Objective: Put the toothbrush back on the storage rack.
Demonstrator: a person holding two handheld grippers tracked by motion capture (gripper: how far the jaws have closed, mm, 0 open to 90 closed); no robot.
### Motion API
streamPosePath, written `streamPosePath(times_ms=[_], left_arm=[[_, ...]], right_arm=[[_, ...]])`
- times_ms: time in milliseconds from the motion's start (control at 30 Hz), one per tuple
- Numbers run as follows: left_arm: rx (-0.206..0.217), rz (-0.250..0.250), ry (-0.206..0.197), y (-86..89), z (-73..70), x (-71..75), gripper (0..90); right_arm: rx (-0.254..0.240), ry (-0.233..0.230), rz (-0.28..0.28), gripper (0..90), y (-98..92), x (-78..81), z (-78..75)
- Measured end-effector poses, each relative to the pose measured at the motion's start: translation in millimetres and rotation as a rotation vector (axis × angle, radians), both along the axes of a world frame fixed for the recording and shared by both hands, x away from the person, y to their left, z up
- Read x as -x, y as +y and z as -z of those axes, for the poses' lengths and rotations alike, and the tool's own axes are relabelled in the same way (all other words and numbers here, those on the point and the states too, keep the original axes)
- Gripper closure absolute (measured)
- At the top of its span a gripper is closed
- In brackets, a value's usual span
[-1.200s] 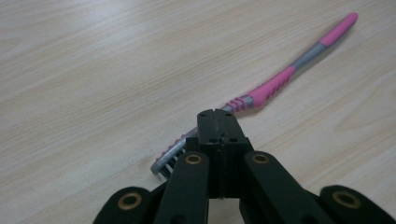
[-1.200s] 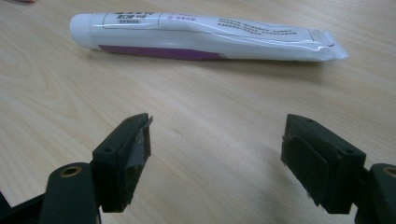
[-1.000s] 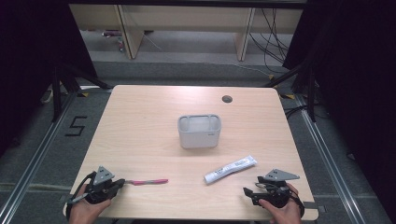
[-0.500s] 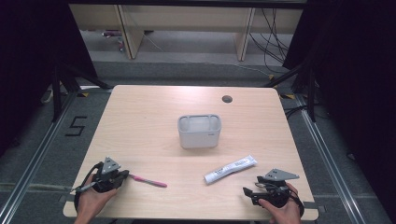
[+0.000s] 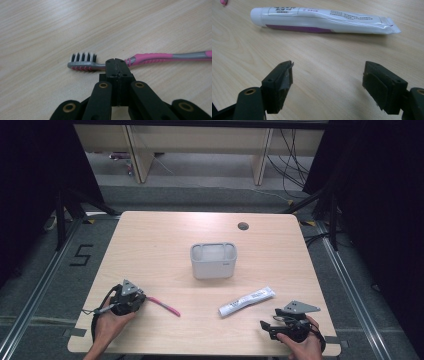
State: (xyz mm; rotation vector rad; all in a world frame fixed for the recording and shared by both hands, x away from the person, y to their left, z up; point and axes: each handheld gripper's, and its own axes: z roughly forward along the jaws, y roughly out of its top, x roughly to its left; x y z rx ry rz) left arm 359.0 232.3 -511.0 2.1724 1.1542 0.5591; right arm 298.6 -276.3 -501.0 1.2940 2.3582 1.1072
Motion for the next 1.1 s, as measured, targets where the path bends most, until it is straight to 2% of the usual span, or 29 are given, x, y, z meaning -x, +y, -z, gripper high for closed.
streamPosePath(times_ms=[267,333,367,467,500,567,867,1033,1100], left_arm=[[0.011,-0.020,-0.008,-4.9,1.4,-13.5,89.7],[0.004,-0.019,-0.004,-6.1,0.4,-16.7,89.7],[0.013,-0.019,-0.007,-7.0,0.9,-18.1,89.7],[0.007,-0.008,-0.011,-9.3,0.6,-20.6,89.7],[0.008,-0.009,-0.007,-13.6,0.8,-23.1,89.6],[0.010,-0.010,-0.012,-17.1,0.9,-25.5,89.6],[0.009,-0.003,-0.002,-28.0,0.0,-36.2,89.6],[0.016,0.006,-0.006,-36.0,-1.6,-42.1,89.5],[0.013,0.006,-0.008,-40.2,-1.6,-44.0,89.5]], right_arm=[[-0.004,0.005,-0.002,24.8,0.5,-0.3,0.7],[0.012,0.005,0.005,24.8,0.1,0.1,-0.4],[-0.004,0.006,-0.003,24.8,0.5,-0.3,0.3],[-0.005,0.012,-0.017,24.8,-0.9,-1.2,0.0],[-0.009,0.010,0.007,24.8,0.3,0.2,0.1],[0.005,0.006,-0.004,24.9,-0.9,-0.2,-0.6],[0.005,0.005,-0.005,24.8,-1.3,-0.2,-0.8],[0.001,0.019,0.002,24.9,-0.8,0.8,-1.3],[0.002,0.011,-0.003,24.9,-1.0,0.3,-1.1]])
